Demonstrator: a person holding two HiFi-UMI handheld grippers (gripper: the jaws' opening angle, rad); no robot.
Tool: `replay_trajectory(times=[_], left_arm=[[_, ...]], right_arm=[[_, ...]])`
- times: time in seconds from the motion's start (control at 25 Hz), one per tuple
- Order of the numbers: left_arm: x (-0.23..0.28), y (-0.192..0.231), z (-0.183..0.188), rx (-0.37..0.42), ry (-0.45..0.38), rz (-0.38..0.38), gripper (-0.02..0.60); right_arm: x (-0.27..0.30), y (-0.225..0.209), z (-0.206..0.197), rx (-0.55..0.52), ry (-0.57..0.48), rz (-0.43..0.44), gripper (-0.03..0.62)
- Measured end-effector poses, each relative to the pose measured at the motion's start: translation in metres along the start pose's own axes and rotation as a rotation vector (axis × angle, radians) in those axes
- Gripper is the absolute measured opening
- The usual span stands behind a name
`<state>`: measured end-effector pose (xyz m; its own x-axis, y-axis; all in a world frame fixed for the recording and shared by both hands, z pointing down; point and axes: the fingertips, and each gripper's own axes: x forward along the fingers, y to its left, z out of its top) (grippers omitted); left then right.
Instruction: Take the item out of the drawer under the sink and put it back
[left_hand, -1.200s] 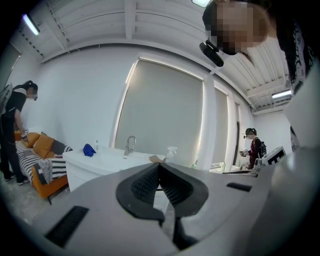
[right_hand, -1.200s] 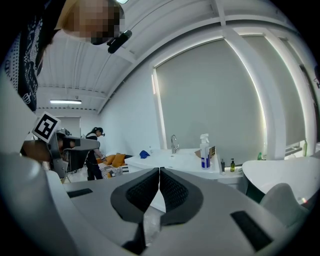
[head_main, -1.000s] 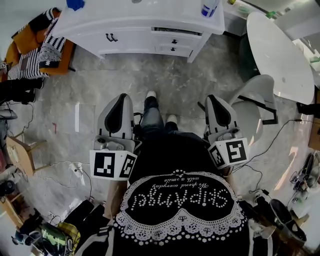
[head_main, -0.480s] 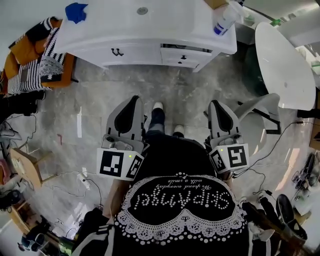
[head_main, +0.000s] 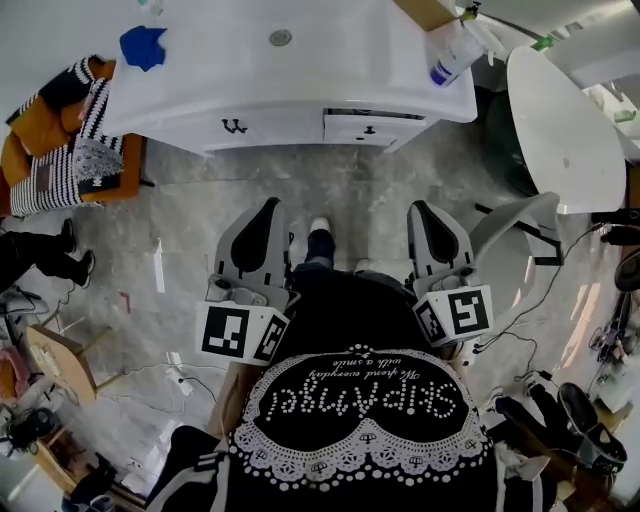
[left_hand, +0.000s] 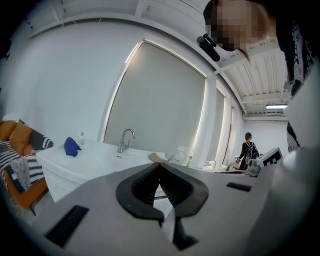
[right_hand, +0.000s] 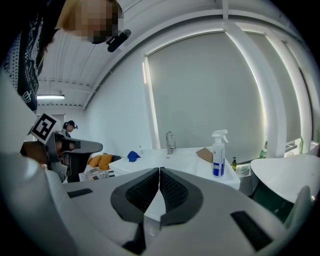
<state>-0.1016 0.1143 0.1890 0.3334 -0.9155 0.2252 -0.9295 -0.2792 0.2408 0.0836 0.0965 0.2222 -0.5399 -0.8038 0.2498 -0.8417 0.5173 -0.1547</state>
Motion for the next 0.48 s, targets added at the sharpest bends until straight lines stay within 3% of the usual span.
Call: replay_trajectory(times=[0.48], left_arm=[[-0.007,0.053,0.014,0.021,-0.020,-0.014,0.004]], right_arm=[[0.033,0.040,0.007,0.000,-0.040,-0.014,0.018]])
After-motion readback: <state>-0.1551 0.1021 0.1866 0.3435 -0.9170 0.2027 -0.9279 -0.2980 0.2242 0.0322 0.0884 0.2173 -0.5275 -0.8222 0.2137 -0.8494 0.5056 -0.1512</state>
